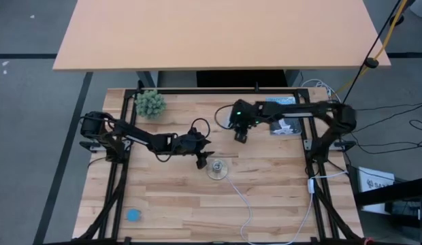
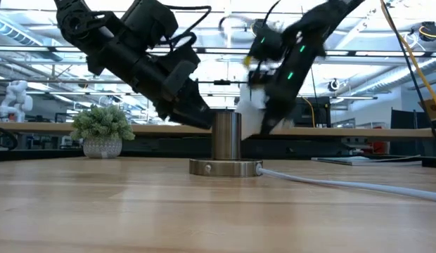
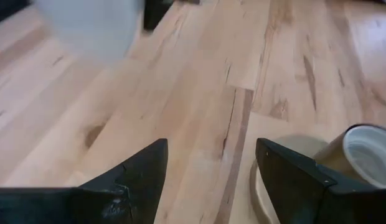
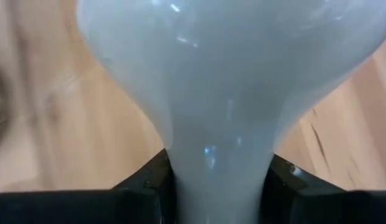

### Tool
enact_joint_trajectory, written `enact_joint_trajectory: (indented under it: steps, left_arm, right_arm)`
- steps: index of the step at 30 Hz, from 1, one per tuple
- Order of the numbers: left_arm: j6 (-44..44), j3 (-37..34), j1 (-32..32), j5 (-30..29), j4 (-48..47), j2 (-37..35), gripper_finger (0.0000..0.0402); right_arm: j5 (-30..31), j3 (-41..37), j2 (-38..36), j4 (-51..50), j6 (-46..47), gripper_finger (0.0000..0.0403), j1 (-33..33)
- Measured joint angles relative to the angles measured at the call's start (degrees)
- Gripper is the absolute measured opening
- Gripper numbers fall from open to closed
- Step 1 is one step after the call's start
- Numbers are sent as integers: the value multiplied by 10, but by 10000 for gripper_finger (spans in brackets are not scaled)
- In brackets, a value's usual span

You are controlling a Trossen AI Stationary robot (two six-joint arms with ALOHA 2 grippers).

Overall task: Screw lightbulb
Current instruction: Insert the white lightbulb into the desk lamp

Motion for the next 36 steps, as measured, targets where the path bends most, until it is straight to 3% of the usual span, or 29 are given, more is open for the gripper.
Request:
enact_joint_trajectory:
  steps: [4, 7, 10, 13, 17, 20, 28, 36]
  left_arm:
    - [-6, 0, -6, 36, -28, -48, 247]
    - [-6, 0, -20, 57, -61, -88, 247]
    - [-6, 0, -35, 83, -85, -116, 247]
    - [-7, 0, -47, 87, -84, -123, 247]
    - [-7, 0, -49, 65, -81, -120, 247]
    - [-7, 0, -48, 43, -82, -117, 247]
    - [-7, 0, -55, 34, -71, -118, 247]
    - [16, 0, -77, 34, -72, -118, 230]
  right_arm:
    - [0, -20, -101, -51, 47, 140, 42]
    - [4, -74, -183, -27, 94, 140, 103]
    - [51, -164, -256, 96, 157, 140, 180]
    - [127, -286, -283, 350, 194, 140, 254]
    - [201, -425, -210, 774, 202, 140, 307]
    - [209, -443, -127, 952, 184, 140, 320]
    - [205, -318, 37, 963, 115, 140, 322]
    - [176, -282, 79, 963, 114, 140, 319]
